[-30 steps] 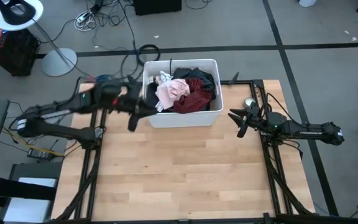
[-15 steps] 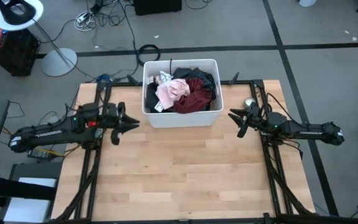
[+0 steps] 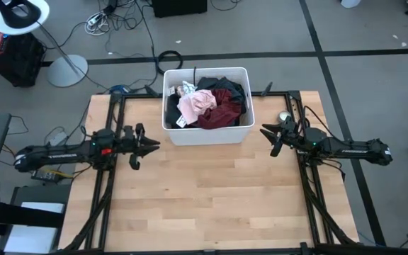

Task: Sort clothes
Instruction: Return to Home Position

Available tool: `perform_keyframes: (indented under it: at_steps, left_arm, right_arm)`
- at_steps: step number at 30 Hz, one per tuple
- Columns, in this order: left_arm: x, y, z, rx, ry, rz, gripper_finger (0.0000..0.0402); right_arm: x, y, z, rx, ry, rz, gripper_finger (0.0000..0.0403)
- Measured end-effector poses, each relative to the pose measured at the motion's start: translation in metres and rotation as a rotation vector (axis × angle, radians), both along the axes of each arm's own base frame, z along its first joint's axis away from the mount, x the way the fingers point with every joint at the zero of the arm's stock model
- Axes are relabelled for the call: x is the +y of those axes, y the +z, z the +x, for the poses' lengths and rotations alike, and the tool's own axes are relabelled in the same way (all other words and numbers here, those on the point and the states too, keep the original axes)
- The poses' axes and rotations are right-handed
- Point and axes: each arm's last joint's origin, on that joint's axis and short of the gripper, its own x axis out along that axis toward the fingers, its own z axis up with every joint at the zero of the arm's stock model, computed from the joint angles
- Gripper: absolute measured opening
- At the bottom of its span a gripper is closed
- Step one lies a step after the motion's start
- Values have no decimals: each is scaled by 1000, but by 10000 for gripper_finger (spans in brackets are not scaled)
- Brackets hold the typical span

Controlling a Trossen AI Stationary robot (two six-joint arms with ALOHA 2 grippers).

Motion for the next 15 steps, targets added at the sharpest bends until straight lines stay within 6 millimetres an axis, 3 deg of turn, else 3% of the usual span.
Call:
perform_keyframes:
  at_steps: [15]
  left_arm:
    - [-19, -17, 0, 43, -107, 79, 89]
  right_arm:
    - [0, 0, 0, 0, 0, 0, 121]
